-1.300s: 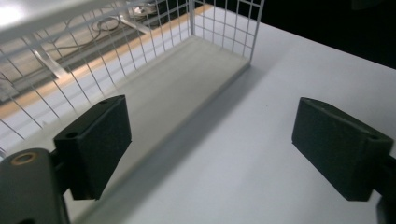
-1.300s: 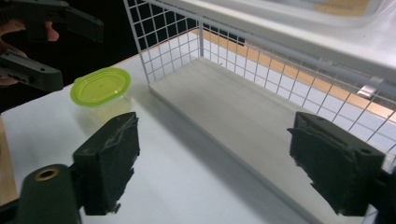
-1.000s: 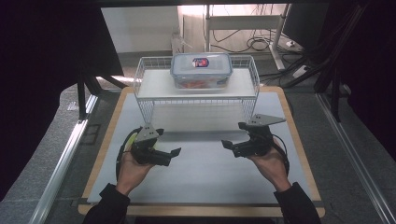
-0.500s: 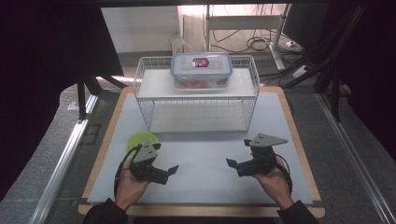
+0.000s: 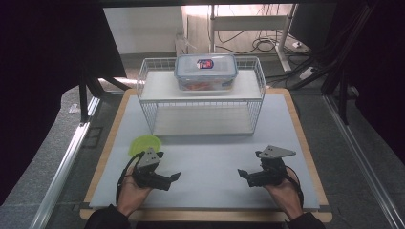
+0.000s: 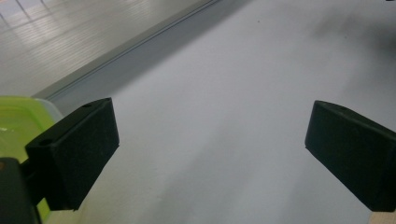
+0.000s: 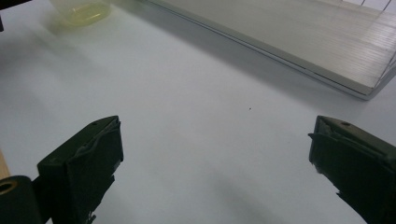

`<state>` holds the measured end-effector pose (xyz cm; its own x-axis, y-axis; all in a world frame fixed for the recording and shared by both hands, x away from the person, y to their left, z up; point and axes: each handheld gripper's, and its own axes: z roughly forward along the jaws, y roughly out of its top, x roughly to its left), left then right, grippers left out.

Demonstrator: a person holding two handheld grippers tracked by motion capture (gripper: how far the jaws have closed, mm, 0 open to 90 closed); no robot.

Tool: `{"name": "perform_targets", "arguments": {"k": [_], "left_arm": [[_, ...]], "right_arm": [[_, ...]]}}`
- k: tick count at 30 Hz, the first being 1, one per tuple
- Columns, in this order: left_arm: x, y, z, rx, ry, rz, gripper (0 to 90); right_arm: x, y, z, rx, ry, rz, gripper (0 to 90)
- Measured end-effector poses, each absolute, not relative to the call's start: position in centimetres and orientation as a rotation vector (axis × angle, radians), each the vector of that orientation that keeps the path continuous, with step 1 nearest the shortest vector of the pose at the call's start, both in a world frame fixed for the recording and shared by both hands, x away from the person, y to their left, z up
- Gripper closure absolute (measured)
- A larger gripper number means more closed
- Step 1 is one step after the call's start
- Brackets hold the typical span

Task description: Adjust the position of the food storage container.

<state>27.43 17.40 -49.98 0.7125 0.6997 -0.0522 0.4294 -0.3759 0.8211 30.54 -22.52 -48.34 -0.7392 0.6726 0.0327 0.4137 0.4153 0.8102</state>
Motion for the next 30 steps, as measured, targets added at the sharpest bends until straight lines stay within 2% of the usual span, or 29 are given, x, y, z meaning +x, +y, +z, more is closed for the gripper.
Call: {"name": "perform_targets", "arguments": {"k": [5, 8, 9, 10, 11, 13, 16, 26, 30], "left_arm": [[28.1, 18.2, -49.9, 1.999, 0.900, 0.363, 3.0], [28.3, 18.6, -49.6, 2.007, 0.912, 0.396, 7.7], [28.3, 18.7, -49.5, 2.013, 0.922, 0.405, 10.9], [28.5, 18.9, -49.4, 2.020, 0.935, 0.401, 19.8], [28.6, 19.1, -49.4, 2.023, 0.946, 0.393, 19.8], [28.9, 19.5, -49.3, 2.010, 0.958, 0.369, 36.9], [29.3, 20.1, -48.9, 1.993, 0.970, 0.366, 53.0], [31.4, 23.0, -48.3, 1.950, 1.062, 0.412, 87.7], [31.7, 24.5, -48.3, 1.928, 1.107, 0.427, 89.7]], "right_arm": [[30.7, -22.4, -48.8, 0.943, 2.387, 1.211, 3.2], [30.7, -22.4, -48.9, 0.942, 2.392, 1.195, 3.2], [30.8, -22.3, -49.0, 0.942, 2.393, 1.192, 3.2], [30.8, -22.3, -49.0, 0.942, 2.394, 1.190, 3.3], [30.7, -22.3, -49.0, 0.941, 2.396, 1.189, 3.4], [30.7, -22.3, -49.1, 0.938, 2.402, 1.189, 4.0], [30.8, -22.2, -49.2, 0.936, 2.406, 1.184, 4.2], [30.9, -22.2, -49.3, 0.936, 2.412, 1.171, 4.4], [30.9, -22.1, -49.4, 0.935, 2.416, 1.167, 4.7]]}}
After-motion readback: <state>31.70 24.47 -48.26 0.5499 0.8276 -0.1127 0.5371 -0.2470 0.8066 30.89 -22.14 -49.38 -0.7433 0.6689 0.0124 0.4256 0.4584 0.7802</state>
